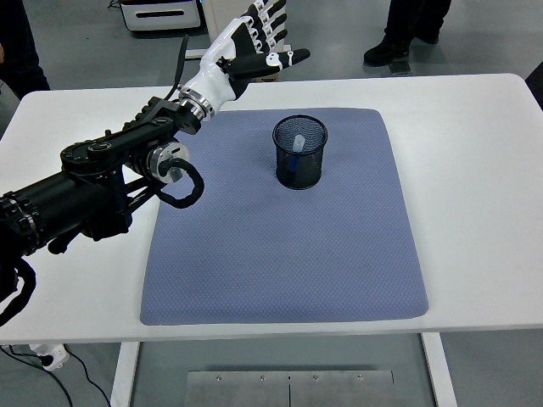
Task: Left hand places marker in pen holder
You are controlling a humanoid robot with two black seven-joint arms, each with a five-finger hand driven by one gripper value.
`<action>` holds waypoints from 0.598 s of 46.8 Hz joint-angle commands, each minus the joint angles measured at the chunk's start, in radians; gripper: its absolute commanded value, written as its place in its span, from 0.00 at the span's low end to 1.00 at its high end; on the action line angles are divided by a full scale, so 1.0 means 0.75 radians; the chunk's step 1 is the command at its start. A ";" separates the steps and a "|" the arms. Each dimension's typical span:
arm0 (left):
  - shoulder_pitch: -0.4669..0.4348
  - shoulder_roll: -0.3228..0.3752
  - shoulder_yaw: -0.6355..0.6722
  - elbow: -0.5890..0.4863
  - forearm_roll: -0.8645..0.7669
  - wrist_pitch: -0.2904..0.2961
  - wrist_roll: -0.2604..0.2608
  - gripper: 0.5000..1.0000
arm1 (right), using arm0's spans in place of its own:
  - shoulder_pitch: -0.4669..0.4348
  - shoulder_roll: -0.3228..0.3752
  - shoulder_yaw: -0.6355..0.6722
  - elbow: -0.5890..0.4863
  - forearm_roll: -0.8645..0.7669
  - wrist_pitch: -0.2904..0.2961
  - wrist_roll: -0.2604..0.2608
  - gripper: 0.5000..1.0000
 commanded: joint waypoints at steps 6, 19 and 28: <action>0.029 0.140 0.006 -0.001 0.060 0.004 0.008 1.00 | 0.000 0.000 0.000 0.000 0.000 -0.001 0.000 1.00; 0.150 0.335 -0.008 -0.001 0.051 0.004 -0.008 1.00 | 0.000 0.000 0.000 0.000 0.000 -0.001 0.000 1.00; 0.314 0.376 -0.165 -0.001 0.004 -0.011 -0.014 1.00 | 0.000 0.000 0.000 0.000 -0.002 0.001 0.000 1.00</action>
